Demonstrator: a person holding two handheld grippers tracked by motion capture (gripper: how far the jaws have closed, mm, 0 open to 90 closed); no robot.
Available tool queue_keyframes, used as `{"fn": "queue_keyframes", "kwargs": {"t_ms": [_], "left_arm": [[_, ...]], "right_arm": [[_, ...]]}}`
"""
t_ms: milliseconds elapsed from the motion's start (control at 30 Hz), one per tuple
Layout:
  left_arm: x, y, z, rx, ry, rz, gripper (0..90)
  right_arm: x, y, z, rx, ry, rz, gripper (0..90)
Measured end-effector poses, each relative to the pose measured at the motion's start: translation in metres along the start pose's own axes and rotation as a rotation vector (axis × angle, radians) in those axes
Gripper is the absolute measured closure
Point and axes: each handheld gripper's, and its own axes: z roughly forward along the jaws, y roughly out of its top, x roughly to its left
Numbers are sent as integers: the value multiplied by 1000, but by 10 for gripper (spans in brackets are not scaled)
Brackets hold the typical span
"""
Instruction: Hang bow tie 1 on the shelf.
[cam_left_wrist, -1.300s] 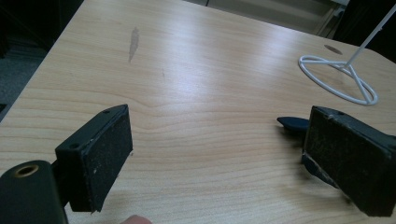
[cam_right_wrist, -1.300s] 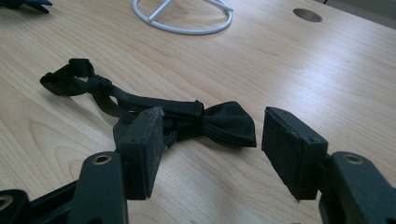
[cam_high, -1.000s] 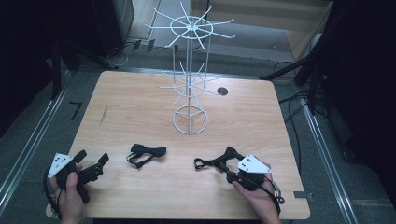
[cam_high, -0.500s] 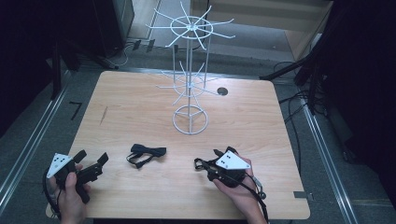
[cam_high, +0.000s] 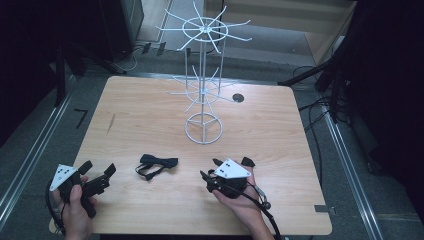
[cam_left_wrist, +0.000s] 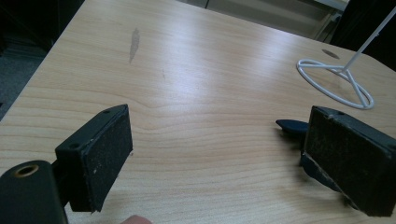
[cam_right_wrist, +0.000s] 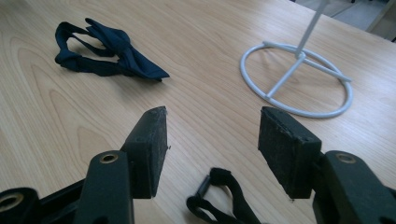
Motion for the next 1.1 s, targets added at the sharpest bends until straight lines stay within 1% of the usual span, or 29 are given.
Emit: {"fn": "queue_keyframes", "kwargs": {"t_ms": [100,167,267,300,333,367,467,500,633,900,1100], "left_arm": [[0,0,0,1,-1,0,86],[0,0,0,1,0,0,86],[0,0,0,0,0,-2,87],[0,0,0,1,0,-2,86],[0,0,0,1,0,-2,87],[0,0,0,1,0,-2,87],[0,0,0,0,-1,-2,86],[0,0,0,0,-1,-1,87],[0,0,0,0,-2,3,86],[0,0,0,0,-2,3,87],[0,0,0,0,-3,3,87]], "right_arm": [[7,7,7,-3,16,-7,439],[8,8,8,-2,19,-10,439],[13,13,14,1,24,-10,442],[16,16,18,4,25,-17,445],[16,16,18,4,25,-17,445],[19,18,21,2,28,-22,449],[22,21,24,-3,32,-23,454],[24,24,28,-12,39,-19,460],[27,27,33,-7,42,-5,464],[39,41,50,-3,67,-15,469],[45,46,60,-3,78,-7,477]]}}
